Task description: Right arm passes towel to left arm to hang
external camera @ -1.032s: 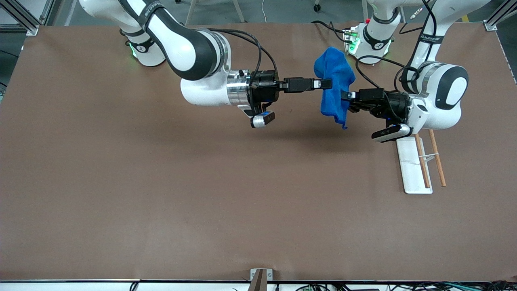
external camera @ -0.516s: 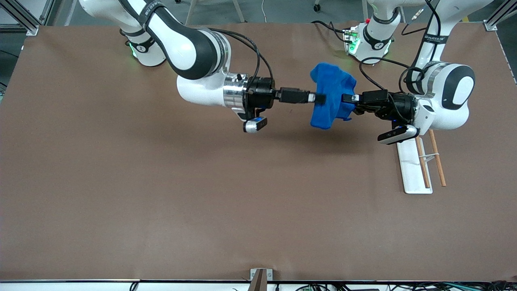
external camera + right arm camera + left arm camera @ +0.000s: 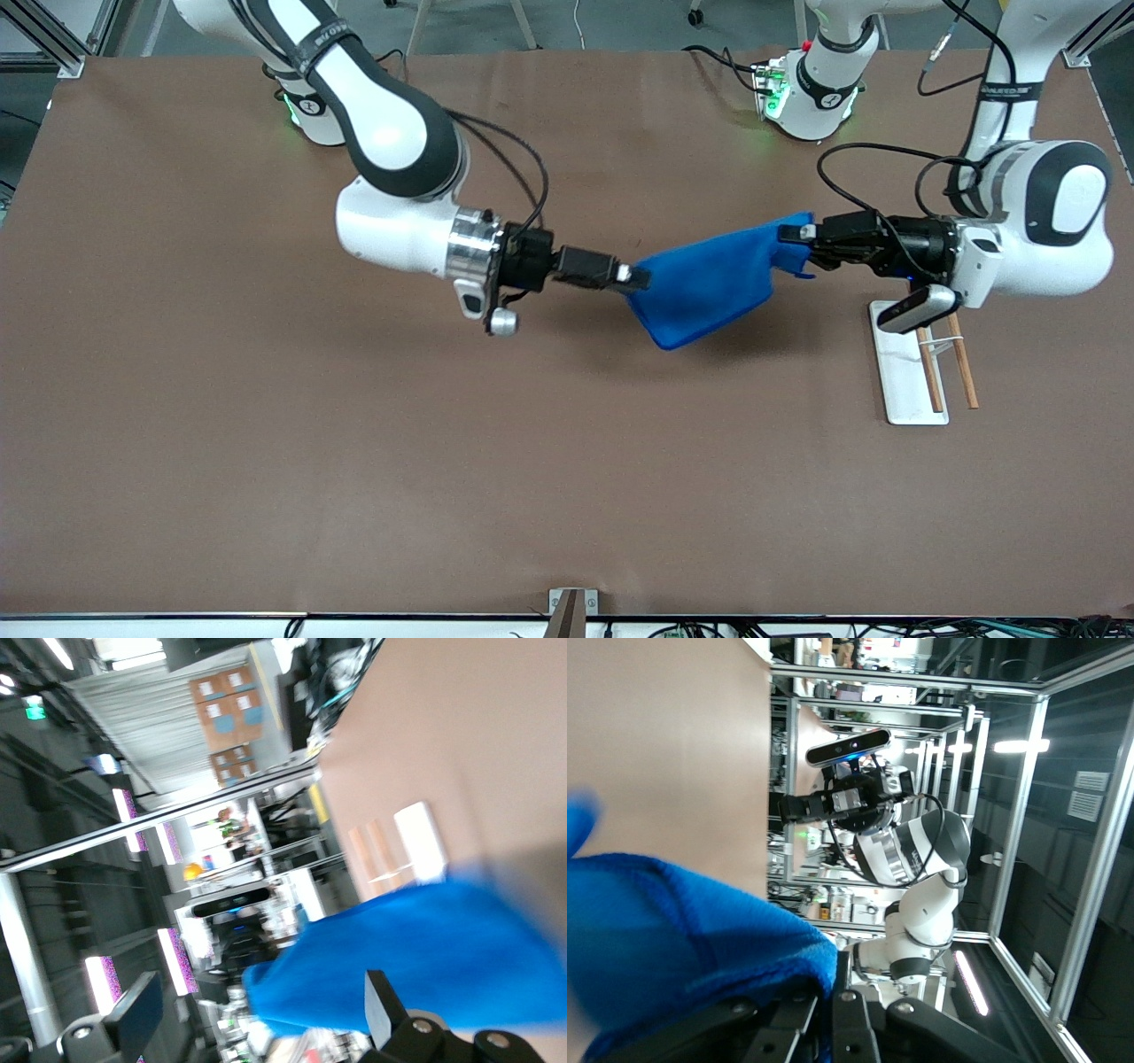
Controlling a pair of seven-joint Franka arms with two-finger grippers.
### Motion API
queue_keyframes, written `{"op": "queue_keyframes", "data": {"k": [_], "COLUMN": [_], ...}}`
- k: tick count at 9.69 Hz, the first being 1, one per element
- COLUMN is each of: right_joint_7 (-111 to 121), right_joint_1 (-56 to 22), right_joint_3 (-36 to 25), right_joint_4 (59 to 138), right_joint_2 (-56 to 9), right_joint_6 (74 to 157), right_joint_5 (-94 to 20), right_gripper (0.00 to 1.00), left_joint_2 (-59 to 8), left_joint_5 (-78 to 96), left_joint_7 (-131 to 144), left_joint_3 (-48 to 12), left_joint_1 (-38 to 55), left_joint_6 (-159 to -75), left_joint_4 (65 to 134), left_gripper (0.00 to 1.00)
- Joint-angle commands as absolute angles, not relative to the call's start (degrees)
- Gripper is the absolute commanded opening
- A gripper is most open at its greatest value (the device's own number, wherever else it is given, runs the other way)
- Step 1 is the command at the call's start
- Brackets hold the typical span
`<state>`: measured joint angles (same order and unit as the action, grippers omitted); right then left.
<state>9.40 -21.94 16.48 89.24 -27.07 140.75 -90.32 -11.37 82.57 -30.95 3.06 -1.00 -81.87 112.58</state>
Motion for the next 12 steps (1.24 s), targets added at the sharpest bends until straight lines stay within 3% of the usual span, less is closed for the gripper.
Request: {"op": "queue_keyframes", "data": {"k": [1, 3, 4, 8, 10, 12], "right_joint_7": [9.4, 8.88, 8.79, 1.08, -0.53, 0.08], "right_joint_1": [-15.24, -7.24, -5.64, -5.36, -3.35, 0.07], "right_joint_3": [17.23, 16.79, 14.18, 2.05, -1.65, -2.98], "right_joint_4": [92.54, 93.16, 95.34, 100.46, 100.37, 99.24], "right_joint_2": [-26.1, -26.1, -25.32, -19.17, -16.72, -13.02], "right_joint_6": [137.04, 128.71, 128.32, 121.14, 117.86, 117.86], "right_joint_5": [-76.54, -59.42, -48.45, -20.81, -10.59, -7.39], "right_gripper": [1.0, 1.0, 1.0, 1.0, 1.0, 1.0], "left_joint_2": [-16.6, -18.36, -18.98, -19.07, -19.16, -19.86], "left_joint_5": [74.85, 68.14, 66.03, 53.2, 51.42, 47.3], "left_joint_7": [-31.03, -30.94, -31.11, -31.64, -33.82, -39.17], "left_joint_3": [6.48, 9.21, 11.32, 17.29, 23.09, 27.49], "left_joint_1": [-0.44, -0.53, -0.53, -0.61, -0.61, -0.79], "left_joint_6": [-82.27, -82.35, -82.35, -88.58, -89.82, -90.44], "left_joint_4": [106.9, 103.19, 102.66, 102.39, 102.22, 100.03], "left_gripper": [0.0, 0.0, 0.0, 0.0, 0.0, 0.0]}}
